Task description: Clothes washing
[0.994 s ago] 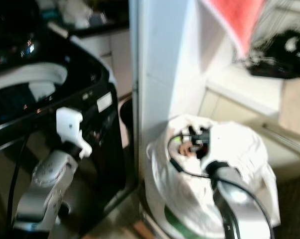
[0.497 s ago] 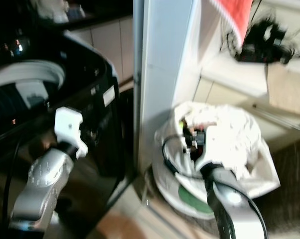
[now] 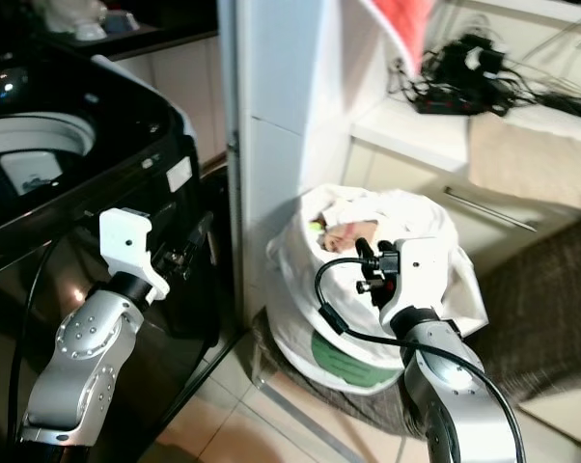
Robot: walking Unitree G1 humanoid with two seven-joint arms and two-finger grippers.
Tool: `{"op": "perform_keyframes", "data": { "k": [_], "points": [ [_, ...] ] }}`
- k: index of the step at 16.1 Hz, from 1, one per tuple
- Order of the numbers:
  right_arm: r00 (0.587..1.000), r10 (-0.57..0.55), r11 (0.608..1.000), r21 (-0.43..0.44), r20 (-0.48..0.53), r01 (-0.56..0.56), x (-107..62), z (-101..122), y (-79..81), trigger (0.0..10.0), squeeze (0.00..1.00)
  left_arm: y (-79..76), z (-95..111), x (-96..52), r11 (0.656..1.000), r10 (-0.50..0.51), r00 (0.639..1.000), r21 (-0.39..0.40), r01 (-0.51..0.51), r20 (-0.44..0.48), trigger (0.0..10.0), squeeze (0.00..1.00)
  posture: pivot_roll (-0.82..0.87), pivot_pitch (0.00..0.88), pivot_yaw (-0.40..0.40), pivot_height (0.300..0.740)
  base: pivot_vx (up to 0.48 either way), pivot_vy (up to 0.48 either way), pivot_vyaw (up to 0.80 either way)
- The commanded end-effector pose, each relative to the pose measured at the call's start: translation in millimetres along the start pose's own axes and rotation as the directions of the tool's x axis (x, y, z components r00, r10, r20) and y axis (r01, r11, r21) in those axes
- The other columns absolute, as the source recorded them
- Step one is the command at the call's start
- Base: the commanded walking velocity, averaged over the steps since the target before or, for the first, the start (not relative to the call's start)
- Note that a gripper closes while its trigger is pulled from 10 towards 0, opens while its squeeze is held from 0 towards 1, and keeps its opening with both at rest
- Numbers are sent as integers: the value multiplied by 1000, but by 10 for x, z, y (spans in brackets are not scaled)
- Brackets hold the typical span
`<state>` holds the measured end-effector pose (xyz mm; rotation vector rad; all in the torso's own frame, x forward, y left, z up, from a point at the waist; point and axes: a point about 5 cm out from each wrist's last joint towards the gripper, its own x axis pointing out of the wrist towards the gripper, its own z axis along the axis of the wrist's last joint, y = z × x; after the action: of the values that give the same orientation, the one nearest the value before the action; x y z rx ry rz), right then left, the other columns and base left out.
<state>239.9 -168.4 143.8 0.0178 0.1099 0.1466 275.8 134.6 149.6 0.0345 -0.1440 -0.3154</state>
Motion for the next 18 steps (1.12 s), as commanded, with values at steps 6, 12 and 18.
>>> {"op": "perform_keyframes", "data": {
  "k": [6,12,18],
  "points": [
    [1000,23,1000,-20,0,-23,39,13,18,10000,0,47,59,4,1000,14,1000,16,-14,17,10000,0,-50,0,-27,740,393,0,0],
    [999,34,999,-11,-2,-34,26,-5,36,10000,0,59,62,-24,1000,0,1000,-20,1,9,10000,0,-44,0,-25,740,323,0,0],
    [999,8,999,-44,-39,-10,138,9,-154,10000,1000,-54,84,-32,993,-105,994,-41,106,25,10000,0,-56,0,-13,740,0,0,0]
  ]
}}
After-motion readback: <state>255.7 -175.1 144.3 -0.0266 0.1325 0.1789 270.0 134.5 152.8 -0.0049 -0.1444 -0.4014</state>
